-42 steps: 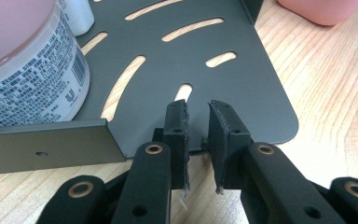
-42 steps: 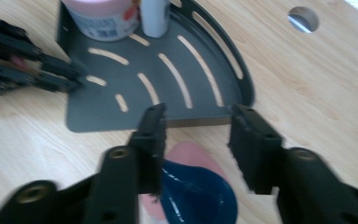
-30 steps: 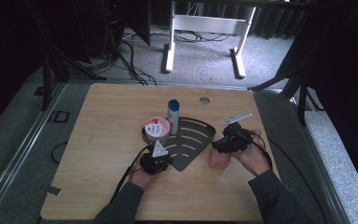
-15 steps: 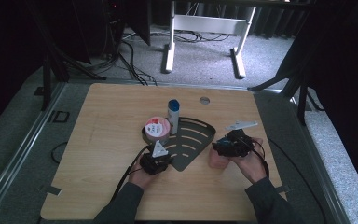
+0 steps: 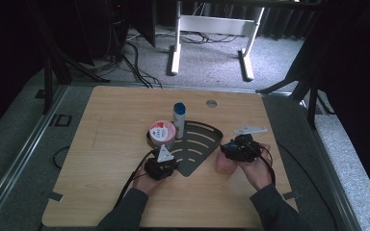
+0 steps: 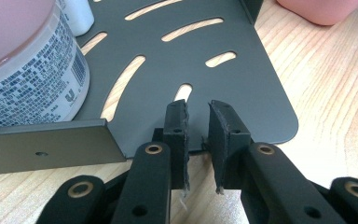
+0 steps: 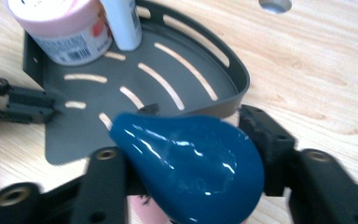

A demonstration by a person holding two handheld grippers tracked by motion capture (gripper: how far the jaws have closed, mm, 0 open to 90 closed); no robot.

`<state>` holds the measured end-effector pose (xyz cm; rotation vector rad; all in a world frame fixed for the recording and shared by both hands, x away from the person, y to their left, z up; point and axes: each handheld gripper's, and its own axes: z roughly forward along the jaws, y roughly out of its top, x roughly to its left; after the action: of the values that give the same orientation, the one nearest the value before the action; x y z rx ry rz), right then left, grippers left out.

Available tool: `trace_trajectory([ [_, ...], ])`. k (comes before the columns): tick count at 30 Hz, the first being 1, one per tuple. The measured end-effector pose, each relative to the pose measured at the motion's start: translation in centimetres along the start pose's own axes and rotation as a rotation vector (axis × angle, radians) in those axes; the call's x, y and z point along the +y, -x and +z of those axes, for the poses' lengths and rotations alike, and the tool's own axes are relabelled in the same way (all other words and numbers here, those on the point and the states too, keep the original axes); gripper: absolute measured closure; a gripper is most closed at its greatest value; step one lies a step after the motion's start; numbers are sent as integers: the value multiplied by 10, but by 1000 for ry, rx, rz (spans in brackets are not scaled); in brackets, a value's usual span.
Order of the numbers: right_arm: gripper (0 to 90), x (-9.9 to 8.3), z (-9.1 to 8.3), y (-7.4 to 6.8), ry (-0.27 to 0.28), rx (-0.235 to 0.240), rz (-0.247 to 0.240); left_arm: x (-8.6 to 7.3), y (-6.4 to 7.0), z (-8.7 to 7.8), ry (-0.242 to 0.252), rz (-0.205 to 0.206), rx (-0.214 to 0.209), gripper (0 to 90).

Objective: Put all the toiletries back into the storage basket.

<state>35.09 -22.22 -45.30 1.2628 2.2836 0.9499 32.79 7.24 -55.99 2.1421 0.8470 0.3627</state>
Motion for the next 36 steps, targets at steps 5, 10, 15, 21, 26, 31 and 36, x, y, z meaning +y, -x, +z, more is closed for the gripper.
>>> trace_trajectory([
  [5, 525, 4, -1, -3, -21, -22, -17, 0, 0, 0, 0, 0, 0, 777],
  [10, 527, 6, -1, -3, -40, -16, -27, 0, 0, 0, 0, -1, -2, 777],
  [15, 528, 7, -2, -3, -53, -16, -41, 0, -1, 0, -1, -1, -3, 777],
  [21, 529, 7, -3, -4, -64, -14, -50, 0, -1, 0, -1, -1, -2, 777],
  [26, 530, 9, -4, -6, -69, -9, -62, 0, -1, 0, -1, -2, -4, 777],
  [31, 530, 15, -9, -9, -67, 1, -84, 0, 0, 0, 0, -3, -3, 777],
  [36, 531, 22, -16, -12, -55, 2, -98, 0, 0, 0, -1, -2, -3, 777],
])
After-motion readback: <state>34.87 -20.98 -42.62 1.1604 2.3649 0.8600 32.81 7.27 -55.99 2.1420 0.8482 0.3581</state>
